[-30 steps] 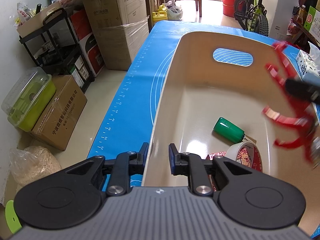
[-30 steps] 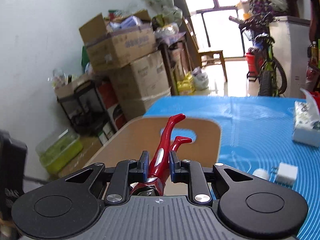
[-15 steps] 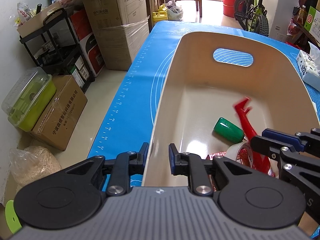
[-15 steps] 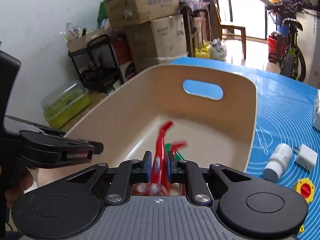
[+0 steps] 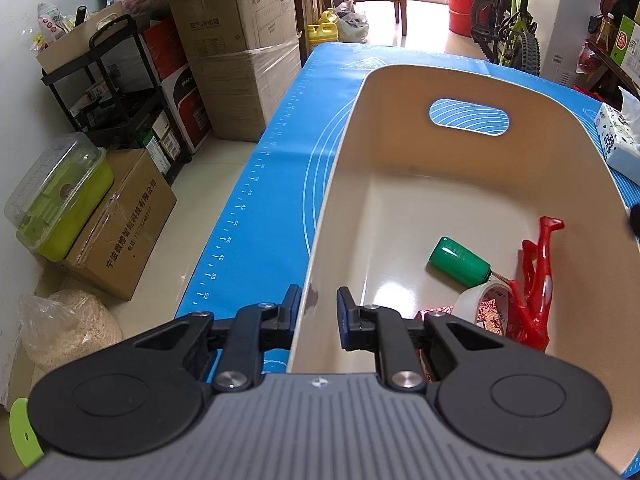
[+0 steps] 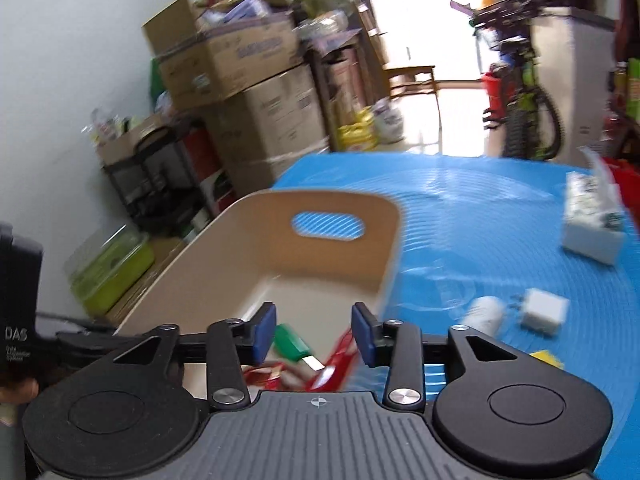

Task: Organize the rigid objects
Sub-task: 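Lift the red toy figure into the basket and open the right gripper, then move the right gripper to the yellow toy and close on it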

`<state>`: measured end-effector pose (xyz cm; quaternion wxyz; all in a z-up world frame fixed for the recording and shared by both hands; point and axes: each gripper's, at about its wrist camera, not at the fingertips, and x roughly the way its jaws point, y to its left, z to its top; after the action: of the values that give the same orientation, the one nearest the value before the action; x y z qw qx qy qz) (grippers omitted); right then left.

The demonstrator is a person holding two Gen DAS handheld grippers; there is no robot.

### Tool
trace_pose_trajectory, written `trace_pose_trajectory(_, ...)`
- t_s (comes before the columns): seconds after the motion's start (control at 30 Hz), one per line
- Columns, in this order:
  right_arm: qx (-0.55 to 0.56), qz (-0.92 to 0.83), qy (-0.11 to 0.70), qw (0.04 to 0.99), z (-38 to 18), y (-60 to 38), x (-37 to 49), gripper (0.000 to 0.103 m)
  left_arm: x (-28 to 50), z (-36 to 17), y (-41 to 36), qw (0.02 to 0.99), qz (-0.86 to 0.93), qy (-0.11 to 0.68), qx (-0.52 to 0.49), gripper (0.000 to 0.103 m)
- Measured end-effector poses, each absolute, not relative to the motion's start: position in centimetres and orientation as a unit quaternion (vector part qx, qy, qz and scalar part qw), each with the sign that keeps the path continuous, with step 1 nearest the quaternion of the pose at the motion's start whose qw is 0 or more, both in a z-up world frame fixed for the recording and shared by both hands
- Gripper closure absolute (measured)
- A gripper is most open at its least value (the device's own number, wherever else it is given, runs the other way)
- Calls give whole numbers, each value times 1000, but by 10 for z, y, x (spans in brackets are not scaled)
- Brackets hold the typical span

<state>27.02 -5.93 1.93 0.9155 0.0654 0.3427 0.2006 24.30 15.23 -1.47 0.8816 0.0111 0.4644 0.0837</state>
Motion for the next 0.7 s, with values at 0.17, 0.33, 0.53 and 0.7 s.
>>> trace_pose_trajectory(0.17, 89, 151, 353, 919, 22, -103, 275, 42, 243, -15, 152, 882, 84, 464, 10, 82)
trace_pose_trajectory(0.33, 89, 100, 368, 920, 10, -132, 278, 40, 243, -15, 153, 882, 86, 464, 10, 84)
trace_pose_trajectory(0.53, 76, 77, 392, 914, -7, -148, 281, 36, 242, -14, 156, 882, 88, 463, 9, 88)
trace_pose_trajectory(0.7, 58, 66, 415, 906, -22, -155, 286, 35, 242, -15, 157, 882, 89, 464, 8, 88)
